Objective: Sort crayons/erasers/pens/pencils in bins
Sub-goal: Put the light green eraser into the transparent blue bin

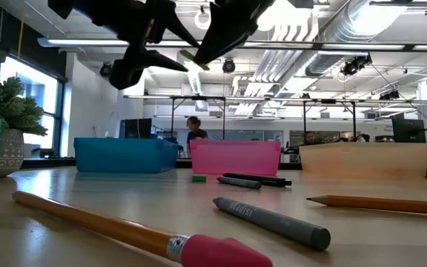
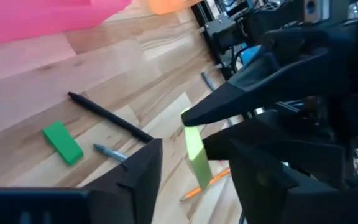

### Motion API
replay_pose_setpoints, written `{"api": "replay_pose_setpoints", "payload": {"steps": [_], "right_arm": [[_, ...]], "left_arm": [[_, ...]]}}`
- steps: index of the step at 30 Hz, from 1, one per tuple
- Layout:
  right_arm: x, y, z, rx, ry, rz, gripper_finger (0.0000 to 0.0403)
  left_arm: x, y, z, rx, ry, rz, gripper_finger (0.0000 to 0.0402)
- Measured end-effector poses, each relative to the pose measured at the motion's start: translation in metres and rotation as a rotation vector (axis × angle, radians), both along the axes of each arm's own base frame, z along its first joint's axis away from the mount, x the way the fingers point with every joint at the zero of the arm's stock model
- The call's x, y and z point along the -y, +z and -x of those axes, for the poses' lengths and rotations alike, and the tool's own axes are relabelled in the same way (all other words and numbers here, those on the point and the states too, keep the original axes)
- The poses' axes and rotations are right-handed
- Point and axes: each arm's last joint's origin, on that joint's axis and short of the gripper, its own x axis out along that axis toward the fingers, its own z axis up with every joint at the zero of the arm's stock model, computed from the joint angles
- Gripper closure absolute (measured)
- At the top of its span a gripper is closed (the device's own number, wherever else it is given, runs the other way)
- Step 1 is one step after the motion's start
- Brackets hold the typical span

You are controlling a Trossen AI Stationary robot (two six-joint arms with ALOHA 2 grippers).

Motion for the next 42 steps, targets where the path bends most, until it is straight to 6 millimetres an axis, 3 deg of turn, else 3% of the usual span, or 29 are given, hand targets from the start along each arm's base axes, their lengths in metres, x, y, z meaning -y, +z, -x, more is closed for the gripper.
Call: {"api": "replay_pose_setpoints", "payload": {"steps": [14, 25, 36, 42], "right_arm": [[0.000, 0.000, 0.000, -0.002, 0.005, -0.005, 0.0339], [0.001, 0.000, 0.000, -0.004, 0.000, 0.027, 0.0334], [0.003, 0.000, 0.002, 0.001, -0.095, -0.058, 0.0230], [0.008, 0.009, 0.013, -0.007, -0.194, -0.107, 0.0213]], "left_arm": [[-0.003, 0.000, 0.000, -0.012, -0.025, -0.059, 0.0343], [-0.002, 0.000, 0.000, -0.018, -0.049, -0.097, 0.0388], [-0.010, -0.007, 0.005, -0.130, -0.071, -0.177, 0.0391], [-0.025, -0.008, 0.018, -0.237, -0.058, -0.228, 0.0391]]}}
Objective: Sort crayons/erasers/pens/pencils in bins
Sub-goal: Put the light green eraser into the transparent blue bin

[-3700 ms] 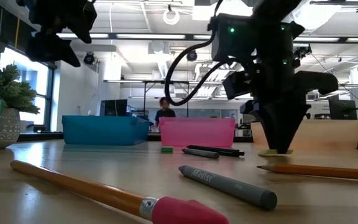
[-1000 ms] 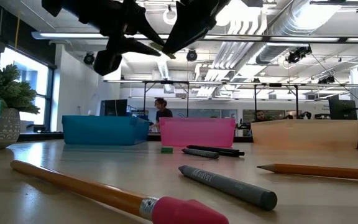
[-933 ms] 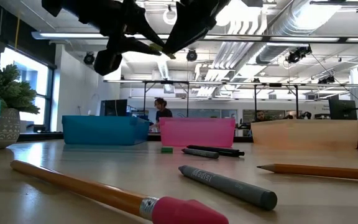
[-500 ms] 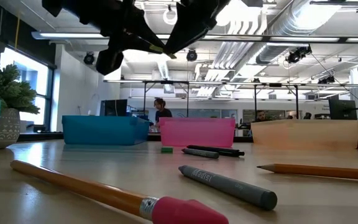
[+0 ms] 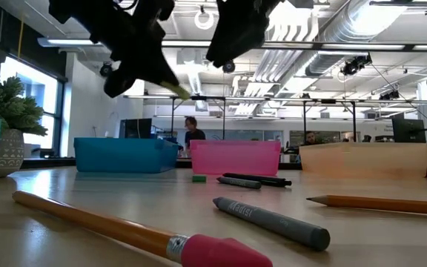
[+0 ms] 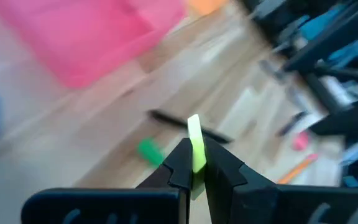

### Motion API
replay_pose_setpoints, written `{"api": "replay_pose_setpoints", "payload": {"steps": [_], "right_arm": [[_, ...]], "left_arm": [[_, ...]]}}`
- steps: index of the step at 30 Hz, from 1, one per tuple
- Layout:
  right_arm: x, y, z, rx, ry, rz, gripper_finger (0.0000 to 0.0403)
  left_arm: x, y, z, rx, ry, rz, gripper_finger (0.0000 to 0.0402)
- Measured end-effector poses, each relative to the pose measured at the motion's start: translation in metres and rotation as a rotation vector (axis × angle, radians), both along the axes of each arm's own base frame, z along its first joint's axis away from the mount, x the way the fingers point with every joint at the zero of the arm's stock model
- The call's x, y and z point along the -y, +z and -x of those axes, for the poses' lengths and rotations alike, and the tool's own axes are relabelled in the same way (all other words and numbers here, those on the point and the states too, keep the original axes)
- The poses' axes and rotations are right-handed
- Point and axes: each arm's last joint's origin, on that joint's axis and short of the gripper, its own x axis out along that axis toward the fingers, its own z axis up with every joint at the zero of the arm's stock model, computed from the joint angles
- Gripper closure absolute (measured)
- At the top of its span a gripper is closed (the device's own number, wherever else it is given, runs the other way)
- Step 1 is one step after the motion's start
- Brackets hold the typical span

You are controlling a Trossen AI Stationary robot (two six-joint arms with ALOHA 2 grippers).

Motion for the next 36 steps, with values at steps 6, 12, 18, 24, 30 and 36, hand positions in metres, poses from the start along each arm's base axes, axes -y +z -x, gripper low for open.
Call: {"api": "replay_pose_setpoints", "payload": {"steps": [6, 12, 18, 24, 30, 36], "right_arm": [[0.012, 0.017, 0.011, 0.041, -0.094, 0.009, 0.0215], [0.031, 0.030, 0.020, 0.066, -0.160, 0.013, 0.0215], [0.054, 0.037, 0.026, 0.066, -0.201, 0.015, 0.0215], [0.089, 0.038, 0.030, 0.058, -0.235, -0.059, 0.0215], [0.119, 0.038, 0.035, 0.024, -0.189, -0.038, 0.0215], [0.142, 0.038, 0.041, -0.011, -0.155, 0.017, 0.0215]], "left_arm": [[-0.020, 0.008, 0.018, -0.064, 0.037, -0.062, 0.0391], [-0.041, 0.017, 0.039, -0.111, 0.117, -0.129, 0.0391], [-0.064, 0.015, 0.059, -0.237, 0.239, -0.166, 0.0392], [-0.084, 0.009, 0.074, -0.313, 0.340, -0.127, 0.0392], [-0.099, 0.003, 0.080, -0.327, 0.376, -0.075, 0.0391], [-0.111, -0.012, 0.077, -0.380, 0.386, -0.012, 0.0370]]}}
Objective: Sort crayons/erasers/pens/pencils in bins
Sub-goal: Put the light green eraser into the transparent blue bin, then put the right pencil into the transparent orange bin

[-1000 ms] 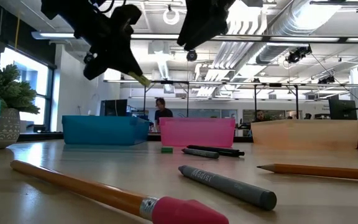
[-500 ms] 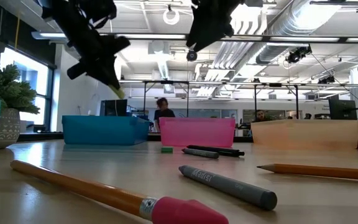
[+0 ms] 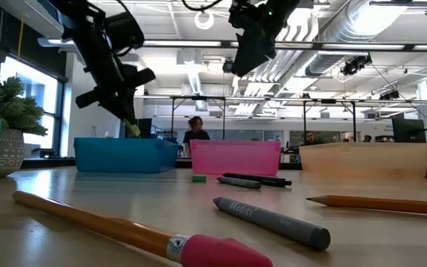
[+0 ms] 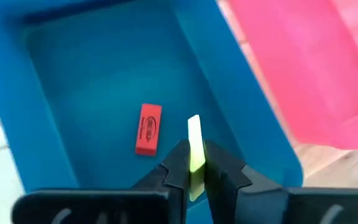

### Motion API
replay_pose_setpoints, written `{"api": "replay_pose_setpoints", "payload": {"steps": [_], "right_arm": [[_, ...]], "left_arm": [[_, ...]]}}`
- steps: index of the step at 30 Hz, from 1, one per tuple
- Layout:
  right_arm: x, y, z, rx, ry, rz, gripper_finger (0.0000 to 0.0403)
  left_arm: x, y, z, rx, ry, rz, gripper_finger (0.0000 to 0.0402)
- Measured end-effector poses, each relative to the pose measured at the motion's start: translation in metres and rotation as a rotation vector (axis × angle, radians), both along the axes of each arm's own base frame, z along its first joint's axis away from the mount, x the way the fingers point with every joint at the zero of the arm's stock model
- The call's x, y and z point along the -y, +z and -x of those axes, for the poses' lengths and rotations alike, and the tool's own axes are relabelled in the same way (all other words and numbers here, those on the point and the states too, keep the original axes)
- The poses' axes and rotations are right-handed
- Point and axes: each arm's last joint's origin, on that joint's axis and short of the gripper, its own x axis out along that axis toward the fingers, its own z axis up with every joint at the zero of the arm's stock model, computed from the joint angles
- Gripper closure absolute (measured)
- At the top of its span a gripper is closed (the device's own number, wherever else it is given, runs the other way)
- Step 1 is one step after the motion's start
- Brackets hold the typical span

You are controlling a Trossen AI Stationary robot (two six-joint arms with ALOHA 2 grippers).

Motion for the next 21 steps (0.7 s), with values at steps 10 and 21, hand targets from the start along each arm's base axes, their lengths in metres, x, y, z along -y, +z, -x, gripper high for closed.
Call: {"api": "replay_pose_setpoints", "payload": {"steps": [10, 21], "right_arm": [[0.026, 0.000, 0.009, -0.029, -0.036, 0.030, 0.0215], [0.027, -0.004, 0.015, -0.071, -0.073, -0.017, 0.0215]], "left_arm": [[-0.005, -0.010, -0.004, -0.005, -0.011, 0.046, 0.0309], [-0.010, 0.009, -0.003, 0.015, -0.074, 0.031, 0.0235]]}}
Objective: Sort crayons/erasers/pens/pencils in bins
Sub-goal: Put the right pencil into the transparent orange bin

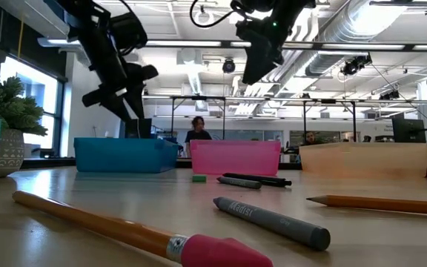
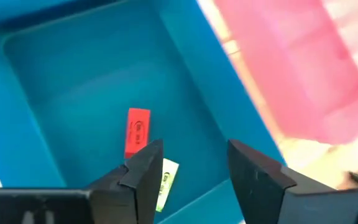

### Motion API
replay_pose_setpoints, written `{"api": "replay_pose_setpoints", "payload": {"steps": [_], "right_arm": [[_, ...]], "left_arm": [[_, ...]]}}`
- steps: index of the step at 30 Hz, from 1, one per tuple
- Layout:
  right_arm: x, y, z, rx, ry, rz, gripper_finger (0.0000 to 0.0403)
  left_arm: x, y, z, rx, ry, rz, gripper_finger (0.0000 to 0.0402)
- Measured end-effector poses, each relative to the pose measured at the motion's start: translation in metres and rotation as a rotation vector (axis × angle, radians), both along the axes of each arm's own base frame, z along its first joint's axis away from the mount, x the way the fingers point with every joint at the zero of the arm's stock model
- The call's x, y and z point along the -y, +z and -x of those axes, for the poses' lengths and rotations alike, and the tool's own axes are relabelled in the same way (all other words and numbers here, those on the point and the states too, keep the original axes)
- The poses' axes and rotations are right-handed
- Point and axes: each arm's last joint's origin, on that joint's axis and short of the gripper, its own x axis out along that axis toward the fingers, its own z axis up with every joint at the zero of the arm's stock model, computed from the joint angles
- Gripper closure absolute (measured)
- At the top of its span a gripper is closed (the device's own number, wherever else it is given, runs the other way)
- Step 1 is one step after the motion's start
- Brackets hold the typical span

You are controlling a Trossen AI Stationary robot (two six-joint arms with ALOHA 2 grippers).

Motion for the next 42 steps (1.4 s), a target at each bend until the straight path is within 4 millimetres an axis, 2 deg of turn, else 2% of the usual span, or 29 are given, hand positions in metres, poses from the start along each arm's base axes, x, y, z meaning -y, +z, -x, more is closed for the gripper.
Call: {"api": "replay_pose_setpoints", "payload": {"steps": [7, 15, 21, 27, 34, 42], "right_arm": [[-0.006, -0.001, -0.001, 0.047, -0.075, -0.108, 0.0215], [-0.021, -0.004, -0.003, 0.102, -0.229, -0.299, 0.0215], [-0.043, -0.006, -0.005, 0.107, -0.360, -0.414, 0.0215], [-0.071, -0.010, -0.004, 0.052, -0.423, -0.479, 0.0215], [-0.113, -0.021, -0.004, -0.104, -0.319, -0.473, 0.0215], [-0.169, -0.033, -0.007, -0.171, -0.223, -0.475, 0.0215]], "left_arm": [[0.003, 0.028, 0.004, 0.020, -0.114, -0.018, 0.0240], [0.027, 0.050, 0.013, 0.060, -0.301, -0.070, 0.0241], [0.045, 0.062, 0.017, 0.117, -0.407, -0.096, 0.0241], [0.065, 0.065, 0.014, 0.106, -0.527, -0.107, 0.0241], [0.087, 0.064, 0.006, 0.086, -0.671, -0.113, 0.0241], [0.100, 0.063, 0.003, 0.073, -0.744, -0.104, 0.0241]]}}
